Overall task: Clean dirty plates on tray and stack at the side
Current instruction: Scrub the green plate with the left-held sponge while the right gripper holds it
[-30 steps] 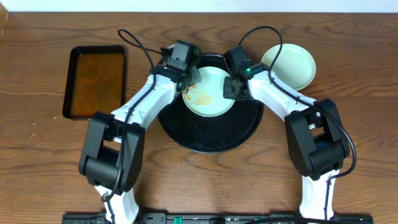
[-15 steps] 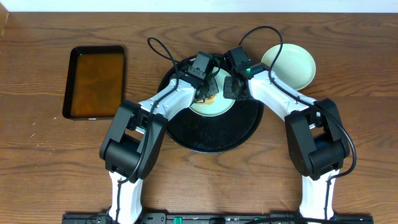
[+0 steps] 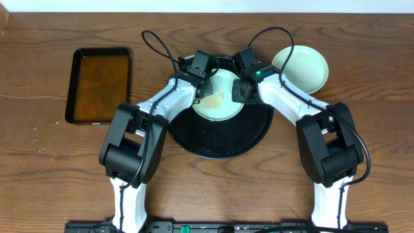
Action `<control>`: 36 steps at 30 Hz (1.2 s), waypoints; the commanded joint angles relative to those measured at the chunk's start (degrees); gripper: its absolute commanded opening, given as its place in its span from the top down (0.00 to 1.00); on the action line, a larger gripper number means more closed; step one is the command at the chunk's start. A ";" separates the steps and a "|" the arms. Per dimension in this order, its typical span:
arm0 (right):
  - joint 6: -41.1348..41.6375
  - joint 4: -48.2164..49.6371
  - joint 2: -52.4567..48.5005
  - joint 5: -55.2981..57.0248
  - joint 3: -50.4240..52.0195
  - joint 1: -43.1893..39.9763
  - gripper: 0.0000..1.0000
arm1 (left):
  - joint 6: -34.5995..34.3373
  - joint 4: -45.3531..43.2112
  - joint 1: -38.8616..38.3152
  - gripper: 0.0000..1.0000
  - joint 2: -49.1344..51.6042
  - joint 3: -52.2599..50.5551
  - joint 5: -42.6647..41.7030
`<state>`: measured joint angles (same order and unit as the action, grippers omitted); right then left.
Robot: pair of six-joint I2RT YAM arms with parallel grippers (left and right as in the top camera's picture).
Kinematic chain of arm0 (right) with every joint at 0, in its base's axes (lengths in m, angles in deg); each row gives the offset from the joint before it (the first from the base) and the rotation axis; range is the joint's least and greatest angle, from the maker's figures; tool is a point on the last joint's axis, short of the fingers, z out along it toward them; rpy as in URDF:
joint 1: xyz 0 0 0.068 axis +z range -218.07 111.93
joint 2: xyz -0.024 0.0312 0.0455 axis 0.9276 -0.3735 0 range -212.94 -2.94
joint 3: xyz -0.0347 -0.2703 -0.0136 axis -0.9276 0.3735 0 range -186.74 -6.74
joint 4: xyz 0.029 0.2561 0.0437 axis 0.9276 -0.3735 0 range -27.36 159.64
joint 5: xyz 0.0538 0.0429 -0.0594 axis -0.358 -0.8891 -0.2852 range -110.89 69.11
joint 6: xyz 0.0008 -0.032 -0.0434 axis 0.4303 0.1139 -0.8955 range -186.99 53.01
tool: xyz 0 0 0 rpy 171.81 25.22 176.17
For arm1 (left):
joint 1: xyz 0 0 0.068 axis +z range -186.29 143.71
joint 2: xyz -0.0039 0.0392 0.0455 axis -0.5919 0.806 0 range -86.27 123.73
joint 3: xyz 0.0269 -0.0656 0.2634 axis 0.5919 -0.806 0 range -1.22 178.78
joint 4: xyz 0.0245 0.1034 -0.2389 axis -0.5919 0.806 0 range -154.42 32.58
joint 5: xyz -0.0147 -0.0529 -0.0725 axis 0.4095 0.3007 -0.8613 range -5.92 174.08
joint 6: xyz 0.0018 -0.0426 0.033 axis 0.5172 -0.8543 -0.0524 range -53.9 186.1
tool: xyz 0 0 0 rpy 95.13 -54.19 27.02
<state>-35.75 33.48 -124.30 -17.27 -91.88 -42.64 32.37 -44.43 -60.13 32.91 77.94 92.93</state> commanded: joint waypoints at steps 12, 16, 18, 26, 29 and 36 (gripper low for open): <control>0.46 -0.87 -1.84 4.28 0.76 0.07 0.99 | -2.58 -0.63 1.16 0.92 -9.70 -0.20 0.44; 0.46 -0.85 -1.84 4.28 0.76 0.07 0.99 | -3.28 -3.72 0.63 0.92 -6.05 -0.20 -9.77; 0.44 -0.90 -1.84 4.28 0.76 0.07 0.99 | -5.27 -4.26 0.13 0.92 -3.96 -0.20 -11.89; 0.44 -0.96 -1.84 4.28 0.76 0.07 0.99 | -6.64 -2.69 -0.74 0.92 1.88 -0.20 -12.70; 0.44 -0.96 -1.84 4.28 0.76 0.07 0.99 | -5.88 -1.88 -0.31 0.92 1.86 -0.17 -12.26; 0.44 -1.11 -1.84 4.28 0.76 0.07 0.99 | -1.84 2.25 0.94 0.92 1.57 -0.04 -0.04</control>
<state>-35.75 33.56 -124.30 -17.16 -91.88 -42.64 28.67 -44.80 -60.43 33.72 78.53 83.31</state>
